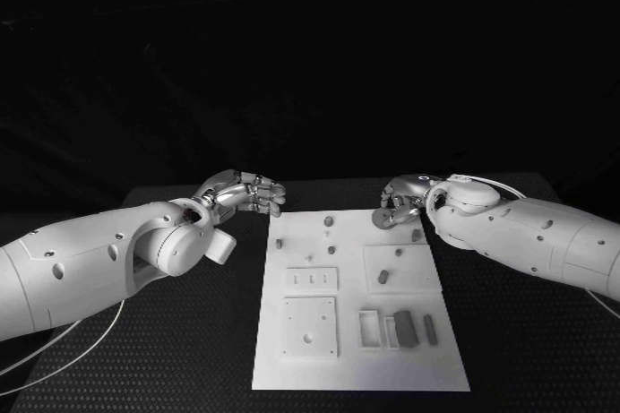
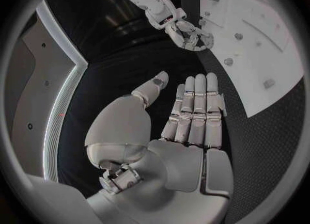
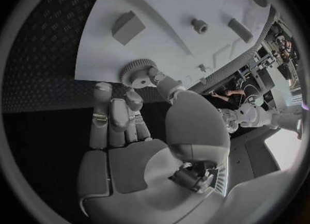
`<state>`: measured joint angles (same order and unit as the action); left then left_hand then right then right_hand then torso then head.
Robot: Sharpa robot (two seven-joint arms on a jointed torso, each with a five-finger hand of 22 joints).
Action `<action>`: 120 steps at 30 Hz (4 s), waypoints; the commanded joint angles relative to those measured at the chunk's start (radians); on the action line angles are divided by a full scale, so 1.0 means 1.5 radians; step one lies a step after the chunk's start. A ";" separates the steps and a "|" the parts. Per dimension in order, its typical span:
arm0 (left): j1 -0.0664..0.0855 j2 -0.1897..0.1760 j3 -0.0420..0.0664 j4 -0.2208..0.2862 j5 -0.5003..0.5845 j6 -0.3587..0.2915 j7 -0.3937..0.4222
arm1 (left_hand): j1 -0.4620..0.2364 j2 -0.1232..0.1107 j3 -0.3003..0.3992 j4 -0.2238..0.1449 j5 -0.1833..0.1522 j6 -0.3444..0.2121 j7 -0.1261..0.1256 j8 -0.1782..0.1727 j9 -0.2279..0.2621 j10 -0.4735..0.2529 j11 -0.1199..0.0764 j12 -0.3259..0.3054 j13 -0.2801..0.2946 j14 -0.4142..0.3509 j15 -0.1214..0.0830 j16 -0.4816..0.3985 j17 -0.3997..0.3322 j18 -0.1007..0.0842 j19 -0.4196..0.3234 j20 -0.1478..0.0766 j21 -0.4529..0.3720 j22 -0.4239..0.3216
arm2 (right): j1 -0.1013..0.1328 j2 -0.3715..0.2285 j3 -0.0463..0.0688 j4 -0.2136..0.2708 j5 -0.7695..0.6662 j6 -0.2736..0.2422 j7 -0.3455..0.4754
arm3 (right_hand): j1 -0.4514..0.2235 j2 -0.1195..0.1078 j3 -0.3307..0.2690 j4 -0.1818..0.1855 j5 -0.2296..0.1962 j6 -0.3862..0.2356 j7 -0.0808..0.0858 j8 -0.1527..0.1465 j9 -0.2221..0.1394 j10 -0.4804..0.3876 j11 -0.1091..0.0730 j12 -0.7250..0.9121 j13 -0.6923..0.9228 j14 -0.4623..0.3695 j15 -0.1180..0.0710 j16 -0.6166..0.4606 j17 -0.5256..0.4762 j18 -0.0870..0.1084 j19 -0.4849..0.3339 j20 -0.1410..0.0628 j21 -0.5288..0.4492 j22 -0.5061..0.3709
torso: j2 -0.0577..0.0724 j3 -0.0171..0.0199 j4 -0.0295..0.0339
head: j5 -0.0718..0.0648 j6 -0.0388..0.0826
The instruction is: Assemble the parts on the task board
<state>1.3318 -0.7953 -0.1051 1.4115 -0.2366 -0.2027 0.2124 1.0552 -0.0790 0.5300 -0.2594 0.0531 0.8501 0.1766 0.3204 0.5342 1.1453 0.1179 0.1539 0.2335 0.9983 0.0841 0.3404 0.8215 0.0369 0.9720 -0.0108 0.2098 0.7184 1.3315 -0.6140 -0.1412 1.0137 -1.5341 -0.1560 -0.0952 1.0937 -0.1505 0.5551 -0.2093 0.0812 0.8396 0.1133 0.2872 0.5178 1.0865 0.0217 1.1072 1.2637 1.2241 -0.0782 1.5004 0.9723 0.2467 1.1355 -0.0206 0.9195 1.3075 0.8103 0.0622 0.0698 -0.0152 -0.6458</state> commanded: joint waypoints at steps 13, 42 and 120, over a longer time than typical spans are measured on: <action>0.001 0.001 0.001 -0.001 -0.003 0.008 0.003 | -0.007 0.000 -0.004 0.001 -0.003 -0.002 0.001 -0.004 0.001 -0.002 0.003 -0.004 0.001 0.001 0.005 -0.003 0.002 0.003 -0.003 0.001 -0.004 0.001 | -0.008 -0.004 -0.003 0.002 -0.031 0.001 0.005 | -0.001 0.032 0.002 -0.032 -0.001 0.058 0.011 0.018 0.009 -0.005 -0.001 0.009 -0.013 0.005 -0.003 0.004 0.002 0.010 -0.003 -0.002 0.008 0.014 | 0.000 -0.0001 -0.0010 | -0.002 -0.004; 0.001 -0.001 0.001 0.001 -0.003 0.005 0.000 | -0.011 0.001 -0.006 0.005 -0.003 -0.003 0.002 -0.004 0.003 -0.002 0.003 -0.006 0.003 0.002 0.005 -0.006 0.005 0.003 -0.003 0.002 -0.005 0.002 | -0.013 -0.006 -0.003 0.003 -0.048 0.036 -0.027 | -0.048 0.019 0.004 -0.024 -0.001 0.064 0.006 0.010 0.023 -0.012 -0.007 0.007 -0.041 -0.013 -0.011 -0.009 -0.026 0.010 -0.004 -0.001 0.001 0.011 | -0.001 0.0003 -0.0001 | -0.005 -0.008; 0.001 -0.002 0.001 0.007 -0.003 0.001 -0.003 | -0.011 0.001 -0.005 0.008 -0.003 -0.003 0.002 -0.005 0.005 -0.002 0.003 -0.010 0.006 0.002 0.006 -0.010 0.009 0.004 -0.004 0.003 -0.007 0.003 | -0.017 0.058 -0.021 0.168 -0.267 -0.135 -0.085 | -0.026 0.082 0.039 -0.054 -0.001 0.130 -0.019 0.031 0.057 0.010 -0.030 0.019 -0.076 0.022 -0.030 -0.008 0.002 0.010 0.010 -0.008 0.010 0.012 | 0.000 -0.0002 0.0019 | 0.004 -0.003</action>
<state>1.3321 -0.8021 -0.1051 1.4207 -0.2387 -0.2047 0.2004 1.0433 -0.0749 0.5221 -0.2514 0.0531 0.8501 0.1766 0.3165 0.5411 1.1453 0.1179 0.1454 0.2418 1.0003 0.0861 0.3288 0.8338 0.0369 0.9720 -0.0108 0.2021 0.7220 1.3072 -0.5310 -0.1715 1.2713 -1.9109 -0.3643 -0.2182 1.0464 -0.0507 0.6075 -0.2938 0.0734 0.9096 0.0644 0.3180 0.5792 1.0918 -0.0234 1.1373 1.1498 1.2492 -0.1244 1.4881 0.9765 0.2469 1.1451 -0.0318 0.9313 1.3075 0.8102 0.0618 0.0709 -0.0047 -0.6534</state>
